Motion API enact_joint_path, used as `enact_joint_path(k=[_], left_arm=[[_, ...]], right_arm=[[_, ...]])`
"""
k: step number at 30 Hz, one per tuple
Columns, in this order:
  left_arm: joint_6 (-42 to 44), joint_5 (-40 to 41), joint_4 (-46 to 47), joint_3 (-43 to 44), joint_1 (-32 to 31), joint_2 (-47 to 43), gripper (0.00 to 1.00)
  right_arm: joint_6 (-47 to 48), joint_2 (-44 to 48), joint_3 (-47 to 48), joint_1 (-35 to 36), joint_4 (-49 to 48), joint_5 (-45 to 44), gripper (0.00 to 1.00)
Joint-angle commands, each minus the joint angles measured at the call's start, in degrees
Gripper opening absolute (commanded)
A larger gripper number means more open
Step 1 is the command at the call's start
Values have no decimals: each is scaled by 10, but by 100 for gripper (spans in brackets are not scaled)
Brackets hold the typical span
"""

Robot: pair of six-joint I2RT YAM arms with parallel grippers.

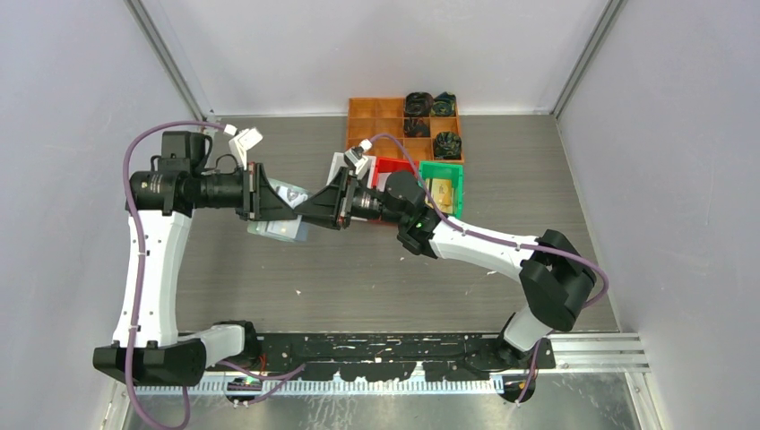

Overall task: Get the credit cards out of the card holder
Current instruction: Remove the credit card from the card holder.

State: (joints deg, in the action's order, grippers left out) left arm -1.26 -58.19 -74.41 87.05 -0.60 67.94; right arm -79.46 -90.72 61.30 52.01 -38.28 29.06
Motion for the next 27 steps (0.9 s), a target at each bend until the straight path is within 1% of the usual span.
enact_joint_path(k=[1,3,7,9,12,14,20,23,27], left_arm=[[-8,-75,7,8,-3,-18,14],[-1,-69,1,10,-3,-18,15],[10,-41,-7,15,-3,-18,15],[10,-46,-9,15,-3,-18,15],[4,-60,-7,13,-3,-19,18],[1,-73,-9,12,-3,-20,21],[10,-129,-27,22,-3,-27,39],[10,-149,-23,21,-3,-31,43],[7,-168,-10,16,-3,-36,44]], right_arm=[[-32,1,26,4,-97,4,43],[-36,3,25,4,-104,8,40],[-27,18,18,4,-92,10,39],[-21,20,16,5,-86,9,38],[-32,13,15,4,-102,10,32],[-45,6,17,5,-123,10,28],[-66,2,14,2,-159,10,17],[-66,11,1,-5,-161,3,14],[-62,23,-13,-12,-161,-1,12]])
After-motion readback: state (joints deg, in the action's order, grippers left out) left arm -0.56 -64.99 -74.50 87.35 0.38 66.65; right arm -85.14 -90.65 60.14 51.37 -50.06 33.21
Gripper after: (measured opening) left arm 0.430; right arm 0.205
